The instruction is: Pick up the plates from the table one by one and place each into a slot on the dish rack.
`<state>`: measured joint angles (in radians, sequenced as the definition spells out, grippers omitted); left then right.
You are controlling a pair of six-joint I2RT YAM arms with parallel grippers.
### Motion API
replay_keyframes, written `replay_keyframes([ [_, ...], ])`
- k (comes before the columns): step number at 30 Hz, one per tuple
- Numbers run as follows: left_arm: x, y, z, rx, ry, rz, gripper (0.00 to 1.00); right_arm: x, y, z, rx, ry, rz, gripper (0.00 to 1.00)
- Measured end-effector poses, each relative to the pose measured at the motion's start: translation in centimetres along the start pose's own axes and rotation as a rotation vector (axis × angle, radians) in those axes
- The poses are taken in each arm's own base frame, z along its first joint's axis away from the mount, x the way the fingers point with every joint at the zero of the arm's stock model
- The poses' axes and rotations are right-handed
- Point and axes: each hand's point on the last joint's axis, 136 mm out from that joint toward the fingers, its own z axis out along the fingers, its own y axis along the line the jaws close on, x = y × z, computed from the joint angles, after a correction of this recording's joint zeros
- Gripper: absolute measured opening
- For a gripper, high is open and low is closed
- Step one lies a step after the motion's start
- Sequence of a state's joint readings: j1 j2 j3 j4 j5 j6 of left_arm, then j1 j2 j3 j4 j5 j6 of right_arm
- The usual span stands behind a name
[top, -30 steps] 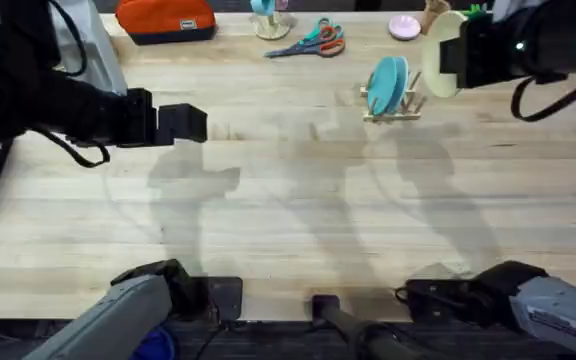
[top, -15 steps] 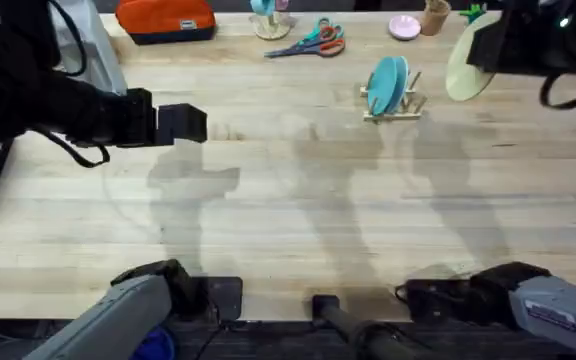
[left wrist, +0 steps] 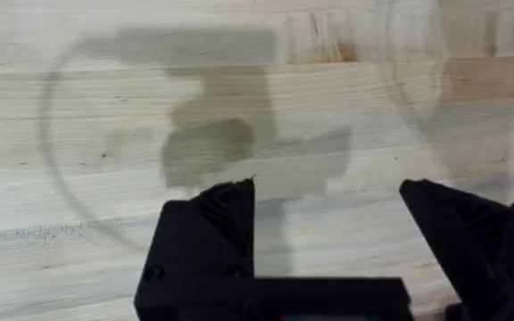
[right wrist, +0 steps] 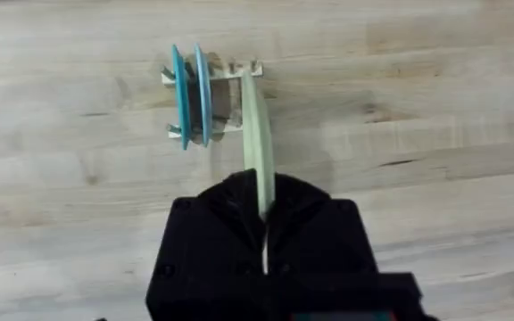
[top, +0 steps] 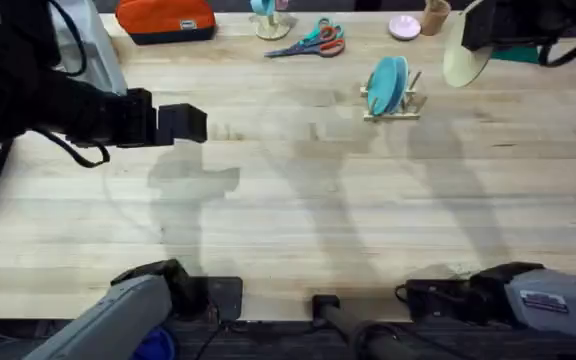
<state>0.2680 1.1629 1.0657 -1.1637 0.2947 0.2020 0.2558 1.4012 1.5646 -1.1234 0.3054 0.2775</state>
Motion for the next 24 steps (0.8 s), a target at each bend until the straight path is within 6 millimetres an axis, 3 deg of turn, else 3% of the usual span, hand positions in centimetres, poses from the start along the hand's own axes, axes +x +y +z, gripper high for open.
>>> replay_keyframes([
  [16, 0.0, 0.0, 0.0, 0.0, 0.0, 0.0, 0.995, -0.1, 0.0, 0.0, -0.001, -0.003, -0.046, 0.029],
  [24, 0.0, 0.0, 0.0, 0.0, 0.0, 0.0, 0.995, 0.1, 0.5, 1.9, 0.013, 0.05, -0.061, 0.029],
])
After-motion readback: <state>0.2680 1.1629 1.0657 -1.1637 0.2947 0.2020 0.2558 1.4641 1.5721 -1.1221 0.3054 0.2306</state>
